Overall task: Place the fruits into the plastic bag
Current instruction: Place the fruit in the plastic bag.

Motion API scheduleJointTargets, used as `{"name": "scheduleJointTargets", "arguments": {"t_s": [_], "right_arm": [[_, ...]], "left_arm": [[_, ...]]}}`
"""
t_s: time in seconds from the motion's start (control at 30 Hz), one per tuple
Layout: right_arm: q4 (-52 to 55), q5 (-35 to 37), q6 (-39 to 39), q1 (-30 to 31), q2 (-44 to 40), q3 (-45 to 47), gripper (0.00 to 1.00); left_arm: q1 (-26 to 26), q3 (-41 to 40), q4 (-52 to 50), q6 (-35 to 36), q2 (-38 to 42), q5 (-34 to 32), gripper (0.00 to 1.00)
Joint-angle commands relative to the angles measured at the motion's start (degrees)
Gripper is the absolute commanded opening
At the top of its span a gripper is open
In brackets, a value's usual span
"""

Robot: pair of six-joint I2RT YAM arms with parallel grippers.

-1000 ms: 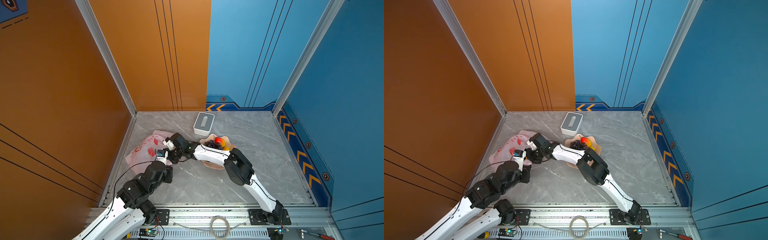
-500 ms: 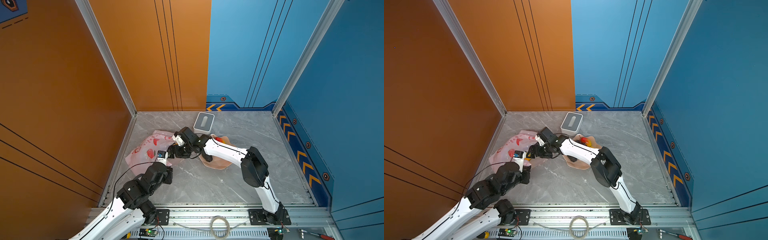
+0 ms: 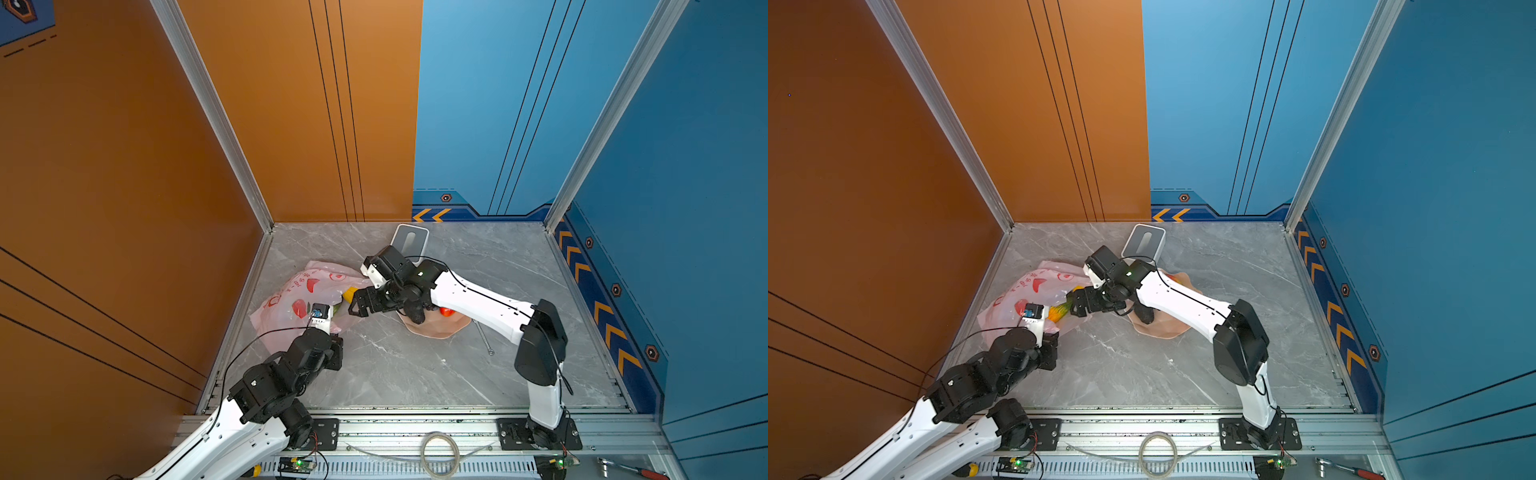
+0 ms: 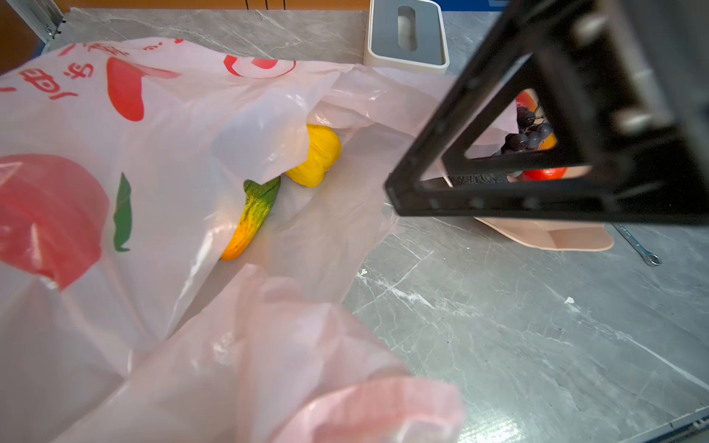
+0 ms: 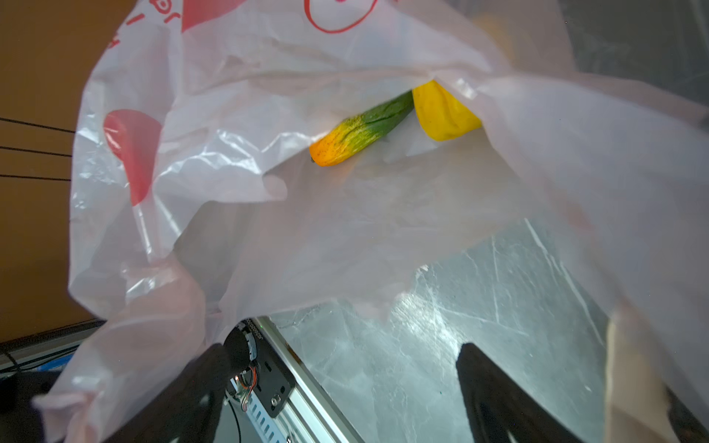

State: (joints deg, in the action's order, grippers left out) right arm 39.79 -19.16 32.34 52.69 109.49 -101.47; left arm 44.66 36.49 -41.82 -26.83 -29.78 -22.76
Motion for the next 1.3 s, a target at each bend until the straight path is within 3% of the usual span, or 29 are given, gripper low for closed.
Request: {"name": "scheduleJointTargets", "arguments": {"t_s": [0.0, 0.23, 0.53, 0.77, 0.9, 1.03, 1.27], "right_arm": [[3.5, 3.5, -2.0, -0.9, -6.0, 2.7, 0.99], [8.9, 13.2, -5.2, -4.9, -15.3, 6.7, 1.0], [15.3, 16.4, -10.7, -17.3, -20.0, 13.0, 1.0], [25.1, 20.1, -28.1, -18.6, -14.5, 8.8, 1.0], [28.1, 25.9, -35.2, -17.3, -9.7, 7.8, 1.0], [27.3, 31.4, -36.4, -16.1, -5.9, 8.0, 1.0], [21.7, 32.2, -35.2, -15.9, -2.4, 10.0, 1.0]], "left_arm": [[0.5, 1.4, -1.0, -0.6, -0.2, -1.5, 0.0], [0.5, 1.4, -1.0, -0.5, -0.6, -1.5, 0.0], [-0.2, 1.7, -1.0, -0.3, -1.6, -0.9, 0.0], [-0.5, 1.4, -1.0, -0.5, -0.9, -1.4, 0.0], [-0.5, 1.2, -0.9, -0.6, -1.1, -1.7, 0.0], [-0.5, 1.4, -0.9, -0.5, -2.1, -1.6, 0.0], [-0.3, 1.4, -0.9, -0.5, -2.6, -1.2, 0.0]]}}
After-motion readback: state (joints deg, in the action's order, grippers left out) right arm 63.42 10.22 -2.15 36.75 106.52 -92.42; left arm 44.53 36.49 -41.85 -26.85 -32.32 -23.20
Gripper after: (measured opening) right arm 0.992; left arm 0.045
